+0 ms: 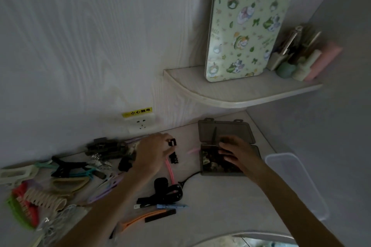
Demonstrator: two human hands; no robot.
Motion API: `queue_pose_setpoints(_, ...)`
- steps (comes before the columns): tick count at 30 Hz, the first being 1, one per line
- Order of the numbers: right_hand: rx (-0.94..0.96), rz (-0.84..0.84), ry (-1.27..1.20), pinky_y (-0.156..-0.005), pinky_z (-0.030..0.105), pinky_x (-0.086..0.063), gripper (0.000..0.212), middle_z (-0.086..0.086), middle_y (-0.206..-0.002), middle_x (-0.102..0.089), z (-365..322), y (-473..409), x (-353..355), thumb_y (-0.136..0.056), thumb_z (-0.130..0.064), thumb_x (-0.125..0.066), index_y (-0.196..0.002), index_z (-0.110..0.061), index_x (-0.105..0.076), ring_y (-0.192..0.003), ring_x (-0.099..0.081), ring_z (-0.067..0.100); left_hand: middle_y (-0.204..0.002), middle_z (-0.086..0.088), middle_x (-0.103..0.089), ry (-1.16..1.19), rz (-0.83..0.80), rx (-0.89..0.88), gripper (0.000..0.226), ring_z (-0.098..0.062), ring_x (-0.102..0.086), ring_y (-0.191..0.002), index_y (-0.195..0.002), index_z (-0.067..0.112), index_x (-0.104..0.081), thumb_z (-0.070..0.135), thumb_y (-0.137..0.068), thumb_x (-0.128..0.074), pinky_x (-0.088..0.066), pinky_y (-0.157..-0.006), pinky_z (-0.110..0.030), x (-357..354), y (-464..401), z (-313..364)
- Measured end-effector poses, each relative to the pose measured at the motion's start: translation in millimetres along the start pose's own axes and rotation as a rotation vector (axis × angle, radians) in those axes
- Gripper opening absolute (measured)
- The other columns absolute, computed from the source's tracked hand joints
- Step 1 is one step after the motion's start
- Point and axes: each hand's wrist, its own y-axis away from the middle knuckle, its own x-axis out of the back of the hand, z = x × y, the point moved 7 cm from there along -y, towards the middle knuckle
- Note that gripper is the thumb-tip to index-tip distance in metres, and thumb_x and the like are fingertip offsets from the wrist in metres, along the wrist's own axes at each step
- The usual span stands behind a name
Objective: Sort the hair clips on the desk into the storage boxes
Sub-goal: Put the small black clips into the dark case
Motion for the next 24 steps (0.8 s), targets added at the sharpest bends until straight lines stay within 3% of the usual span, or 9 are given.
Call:
queue_pose_setpoints(4,0.042,0.097,0.067,-0.098,0.033,-0.041,0.038,0.014,-0.124,-0.055,3,6,38,-0.092,0.0,-0.048,-0.13,-0.004,-0.046,-0.115,-0.054,0.027,-0.102,0.014,-0.068,0.192,-0.117,-0.123,0.033,0.003,-0.059,-0.083,-0.11,0.031,-0.063,0.051,-0.084,-0.059,-0.035,-0.06,-0.001,-19,-4,75)
queue_pose_setpoints(5,0.053,0.09,0.088,-0.099,0.031,-0.039,0.039,0.012,-0.127,-0.054,3,9,42,-0.093,0.0,-0.047,-0.132,-0.005,-0.045,-0.117,-0.052,0.025,-0.102,0.013,-0.069,0.227,-0.143,-0.141,0.035,0.004,-0.059,-0.083,-0.111,0.03,-0.063,0.052,-0.084,-0.059,-0.036,-0.062,0.0,-24,-3,87)
queue_pose_setpoints(9,0.086,0.077,0.193,-0.101,0.025,-0.033,0.042,0.012,-0.136,-0.049,5,12,55,-0.094,0.001,-0.043,-0.135,-0.005,-0.041,-0.127,-0.046,0.026,-0.109,0.01,-0.069,0.418,-0.236,-0.129,0.045,0.002,-0.064,-0.091,-0.121,0.027,-0.06,0.048,-0.082,-0.064,-0.054,-0.083,-0.02,-38,-2,96)
queue_pose_setpoints(12,0.092,0.053,0.218,-0.094,0.026,-0.043,0.034,0.017,-0.13,-0.053,6,12,57,-0.094,0.002,-0.042,-0.127,-0.003,-0.048,-0.113,-0.055,0.029,-0.104,0.018,-0.067,0.324,-0.213,-0.05,0.038,0.007,-0.062,-0.086,-0.115,0.031,-0.062,0.043,-0.08,-0.068,-0.048,-0.076,-0.01,-31,-5,64)
queue_pose_setpoints(14,0.112,-0.007,0.274,-0.077,0.019,-0.048,0.025,0.019,-0.123,-0.058,5,12,48,-0.094,0.002,-0.043,-0.112,-0.01,-0.056,-0.09,-0.061,0.022,-0.103,0.014,-0.069,0.278,-0.171,0.03,0.027,0.0,-0.065,-0.087,-0.11,0.029,-0.065,0.028,-0.083,-0.066,-0.05,-0.077,-0.016,-21,-5,30)
queue_pose_setpoints(17,0.193,-0.049,0.417,-0.073,0.021,-0.047,0.029,0.013,-0.107,-0.064,5,10,23,-0.091,0.003,-0.044,-0.093,-0.022,-0.059,-0.087,-0.062,0.022,-0.108,0.009,-0.068,0.158,-0.167,0.104,0.025,-0.005,-0.064,-0.091,-0.111,0.025,-0.064,0.02,-0.086,-0.063,-0.044,-0.073,-0.017,-10,8,-15)
queue_pose_setpoints(20,0.346,-0.227,0.656,-0.081,0.013,-0.046,0.028,0.005,-0.114,-0.06,12,9,-33,-0.093,-0.004,-0.044,-0.113,-0.017,-0.06,-0.099,-0.058,0.016,-0.116,0.008,-0.064,0.001,-0.231,0.152,0.026,-0.008,-0.061,-0.101,-0.115,0.025,-0.061,0.024,-0.089,-0.059,-0.044,-0.075,-0.021,-10,35,-48)
queue_pose_setpoints(22,0.439,-0.315,0.843,-0.091,0.007,-0.036,0.039,0.004,-0.13,-0.05,20,4,-71,-0.095,-0.005,-0.041,-0.132,-0.014,-0.046,-0.115,-0.049,0.013,-0.12,0.007,-0.062,-0.095,-0.257,0.19,0.028,-0.012,-0.06,-0.106,-0.117,0.027,-0.061,0.025,-0.089,-0.058,-0.046,-0.08,-0.024,-11,56,-64)
queue_pose_setpoints(24,0.506,-0.291,1.024,-0.103,0.018,-0.03,0.052,0.005,-0.145,-0.034,28,-12,-102,-0.094,-0.001,-0.041,-0.143,-0.016,-0.03,-0.129,-0.038,0.018,-0.125,0.008,-0.057,-0.116,-0.254,0.213,0.033,-0.013,-0.059,-0.108,-0.121,0.028,-0.06,0.027,-0.087,-0.059,-0.047,-0.08,-0.023,-13,70,-77)
